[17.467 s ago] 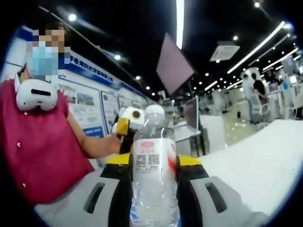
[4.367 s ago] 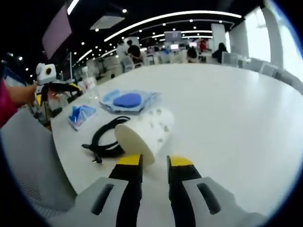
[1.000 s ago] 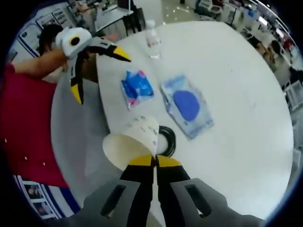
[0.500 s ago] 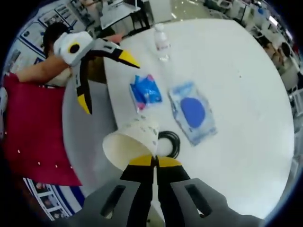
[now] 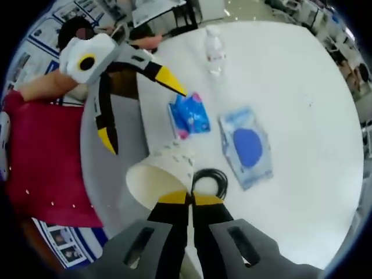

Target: Arrange the tabletop items into an orderly group along one side of the table until the central work area is clear of visible clutter.

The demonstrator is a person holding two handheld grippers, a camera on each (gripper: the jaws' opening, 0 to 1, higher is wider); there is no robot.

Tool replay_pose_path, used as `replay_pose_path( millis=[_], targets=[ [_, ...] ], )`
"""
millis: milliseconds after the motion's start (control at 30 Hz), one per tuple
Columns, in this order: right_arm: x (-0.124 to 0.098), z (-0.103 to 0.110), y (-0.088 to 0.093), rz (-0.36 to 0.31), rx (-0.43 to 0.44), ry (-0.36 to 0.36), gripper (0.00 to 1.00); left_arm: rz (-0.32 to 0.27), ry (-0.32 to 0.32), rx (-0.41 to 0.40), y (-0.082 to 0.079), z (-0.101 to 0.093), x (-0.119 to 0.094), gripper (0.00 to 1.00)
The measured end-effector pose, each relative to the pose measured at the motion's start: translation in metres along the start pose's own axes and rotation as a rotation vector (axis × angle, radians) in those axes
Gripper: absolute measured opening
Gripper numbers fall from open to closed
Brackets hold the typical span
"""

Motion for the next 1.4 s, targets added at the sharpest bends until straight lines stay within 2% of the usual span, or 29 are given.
replay_pose_path(
  millis=[567, 933, 1400],
  targets=[
    [0.008, 0.010, -0.024, 0.024, -0.051, -0.026, 0.02, 0.008, 0.032, 0.024, -0.006, -0.002, 0.010, 0.79],
    [0.010, 0.012, -0.030, 0.043, -0.066, -0.032, 0.02, 0.008, 0.045, 0.056, -0.011, -0.003, 0.018, 0.74],
    [0.011, 0.017, -0.035, 0.048, -0.072, -0.041, 0.02, -0.006, 0.046, 0.054, -0.013, -0.005, 0.027, 0.64]
  ],
)
Point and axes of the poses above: the point that each gripper's makers call its tool centre point, and the gripper's own axes: x roughly forward along the fingers, z roughly to its left, y roughly out of its underside, the point moved 6 cm from there along -x, roughly backward along the fingers, and after that the axes turned 11 degrees about -z, right-handed, at the moved point
